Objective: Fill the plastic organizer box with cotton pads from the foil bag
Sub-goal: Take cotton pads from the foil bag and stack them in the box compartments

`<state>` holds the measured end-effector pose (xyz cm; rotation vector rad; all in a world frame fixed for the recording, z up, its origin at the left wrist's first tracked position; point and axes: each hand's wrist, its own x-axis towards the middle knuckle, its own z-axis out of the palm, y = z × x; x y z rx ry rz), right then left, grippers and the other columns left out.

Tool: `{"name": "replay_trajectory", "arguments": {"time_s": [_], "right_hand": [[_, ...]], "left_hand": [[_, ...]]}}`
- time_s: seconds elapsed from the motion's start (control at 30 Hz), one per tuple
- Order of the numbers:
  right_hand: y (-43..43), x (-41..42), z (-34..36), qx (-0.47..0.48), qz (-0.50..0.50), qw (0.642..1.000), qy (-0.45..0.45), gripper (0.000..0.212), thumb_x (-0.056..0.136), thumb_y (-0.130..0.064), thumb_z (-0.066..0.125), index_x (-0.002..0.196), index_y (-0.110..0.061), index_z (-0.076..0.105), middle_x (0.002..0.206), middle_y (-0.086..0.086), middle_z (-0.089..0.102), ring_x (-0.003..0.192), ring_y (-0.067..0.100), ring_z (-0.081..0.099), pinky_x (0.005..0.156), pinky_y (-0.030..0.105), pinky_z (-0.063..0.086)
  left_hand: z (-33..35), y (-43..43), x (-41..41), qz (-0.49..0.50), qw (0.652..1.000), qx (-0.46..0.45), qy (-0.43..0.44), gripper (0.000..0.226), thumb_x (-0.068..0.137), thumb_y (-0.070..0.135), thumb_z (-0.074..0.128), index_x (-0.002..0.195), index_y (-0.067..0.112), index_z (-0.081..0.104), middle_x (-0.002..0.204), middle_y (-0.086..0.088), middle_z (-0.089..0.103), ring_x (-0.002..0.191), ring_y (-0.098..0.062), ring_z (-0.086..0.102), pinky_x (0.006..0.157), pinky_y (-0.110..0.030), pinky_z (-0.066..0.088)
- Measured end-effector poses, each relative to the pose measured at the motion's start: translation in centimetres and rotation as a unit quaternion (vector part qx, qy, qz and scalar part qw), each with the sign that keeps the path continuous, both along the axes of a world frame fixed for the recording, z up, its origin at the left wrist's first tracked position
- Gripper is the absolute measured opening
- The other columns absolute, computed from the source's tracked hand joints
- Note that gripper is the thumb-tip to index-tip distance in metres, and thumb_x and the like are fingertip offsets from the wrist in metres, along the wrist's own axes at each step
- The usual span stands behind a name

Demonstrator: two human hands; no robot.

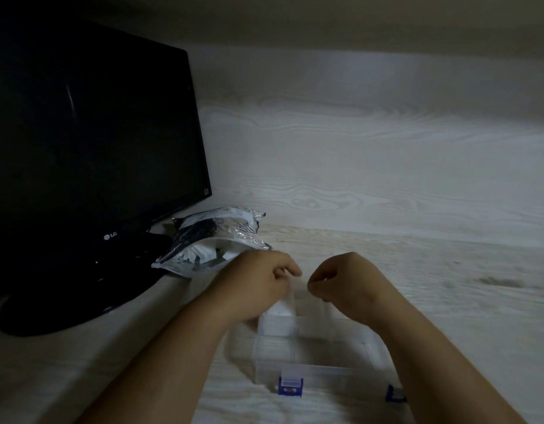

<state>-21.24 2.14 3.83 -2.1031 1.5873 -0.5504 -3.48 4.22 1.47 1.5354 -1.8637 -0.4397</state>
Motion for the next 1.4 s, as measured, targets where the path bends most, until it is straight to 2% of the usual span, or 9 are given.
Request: {"name": "replay_trajectory", "arguments": {"time_s": [0.17, 0.27, 0.37, 0.43, 0.53, 0.7, 1.03, 1.2, 1.4], "right_hand": [[0.3, -0.2, 0.2, -0.037, 0.007, 0.999, -0.026, 0.014, 0.086, -0.021, 0.062, 0.081, -0.025, 0.074, 0.073, -0.013, 0.066, 0.066, 0.005, 0.064, 0.055, 0.014, 0.048], [0.4, -0.1, 0.1, -0.050, 0.007, 0.998, -0.027, 0.014, 0.087, -0.022, 0.062, 0.084, -0.024, 0.075, 0.077, -0.013, 0.066, 0.067, 0.005, 0.063, 0.061, 0.018, 0.050], [0.4, 0.0, 0.0, -0.052, 0.008, 0.998, -0.032, 0.014, 0.087, -0.023, 0.062, 0.086, -0.023, 0.075, 0.077, -0.014, 0.066, 0.062, 0.004, 0.061, 0.058, 0.017, 0.048], [0.4, 0.0, 0.0, -0.053, 0.007, 0.998, -0.036, 0.013, 0.087, -0.024, 0.062, 0.085, -0.023, 0.075, 0.078, -0.013, 0.067, 0.063, 0.005, 0.062, 0.059, 0.019, 0.050], [0.4, 0.0, 0.0, -0.050, 0.008, 0.998, -0.037, 0.012, 0.087, -0.025, 0.063, 0.083, -0.024, 0.074, 0.075, -0.013, 0.066, 0.061, 0.006, 0.061, 0.055, 0.018, 0.048], [0.4, -0.1, -0.1, -0.047, 0.009, 0.998, -0.039, 0.011, 0.087, -0.027, 0.065, 0.084, -0.024, 0.075, 0.075, -0.012, 0.066, 0.064, 0.006, 0.062, 0.057, 0.019, 0.048], [0.5, 0.0, -0.1, -0.049, 0.009, 0.998, -0.034, 0.010, 0.087, -0.030, 0.065, 0.083, -0.025, 0.074, 0.076, -0.012, 0.067, 0.066, 0.008, 0.064, 0.063, 0.024, 0.052], [0.5, 0.0, -0.1, -0.048, 0.009, 0.998, -0.037, 0.012, 0.088, -0.032, 0.065, 0.083, -0.024, 0.073, 0.075, -0.010, 0.067, 0.063, 0.007, 0.063, 0.062, 0.023, 0.051], [0.5, 0.0, -0.1, -0.042, 0.011, 0.998, -0.046, 0.014, 0.088, -0.034, 0.065, 0.080, -0.024, 0.072, 0.073, -0.008, 0.067, 0.054, 0.005, 0.057, 0.055, 0.022, 0.045]], "left_hand": [[0.5, -0.8, 1.6, 0.122, 0.984, -0.090, 0.095, 0.041, 0.087, -0.001, 0.053, 0.080, 0.038, 0.065, 0.084, 0.012, 0.068, 0.081, -0.007, 0.064, 0.075, -0.023, 0.051], [0.1, -1.3, 2.6, 0.164, 0.982, -0.077, 0.050, 0.045, 0.079, -0.010, 0.048, 0.083, 0.031, 0.064, 0.090, 0.005, 0.069, 0.088, -0.016, 0.064, 0.081, -0.029, 0.052], [-0.3, -1.3, 3.1, 0.204, 0.975, -0.069, -0.049, 0.031, 0.079, 0.001, 0.058, 0.092, 0.027, 0.069, 0.102, 0.003, 0.068, 0.093, -0.019, 0.062, 0.079, -0.024, 0.048], [-0.3, -1.1, 3.2, 0.200, 0.974, -0.054, -0.090, 0.025, 0.079, 0.014, 0.069, 0.101, 0.026, 0.069, 0.108, 0.002, 0.067, 0.098, -0.018, 0.061, 0.079, -0.022, 0.045], [-0.5, -0.9, 3.0, 0.189, 0.975, -0.022, -0.118, 0.037, 0.073, 0.026, 0.080, 0.107, 0.029, 0.068, 0.113, 0.004, 0.067, 0.104, -0.017, 0.062, 0.086, -0.027, 0.050], [-0.9, -1.2, 2.8, 0.195, 0.971, -0.004, -0.138, 0.037, 0.075, 0.030, 0.080, 0.110, 0.027, 0.068, 0.113, 0.003, 0.068, 0.106, -0.018, 0.061, 0.092, -0.031, 0.049], [-1.5, -1.8, 2.9, 0.194, 0.974, 0.020, -0.115, 0.020, 0.086, 0.023, 0.068, 0.106, 0.022, 0.067, 0.107, -0.003, 0.068, 0.099, -0.020, 0.062, 0.085, -0.029, 0.049], [-1.8, -1.8, 3.0, 0.203, 0.972, 0.004, -0.119, 0.027, 0.087, 0.014, 0.059, 0.111, 0.025, 0.065, 0.110, -0.003, 0.068, 0.104, -0.024, 0.062, 0.088, -0.034, 0.051], [-1.5, -1.8, 3.2, 0.227, 0.964, -0.030, -0.137, 0.026, 0.086, 0.007, 0.053, 0.106, 0.024, 0.058, 0.110, -0.002, 0.066, 0.100, -0.025, 0.061, 0.080, -0.032, 0.050]]}}
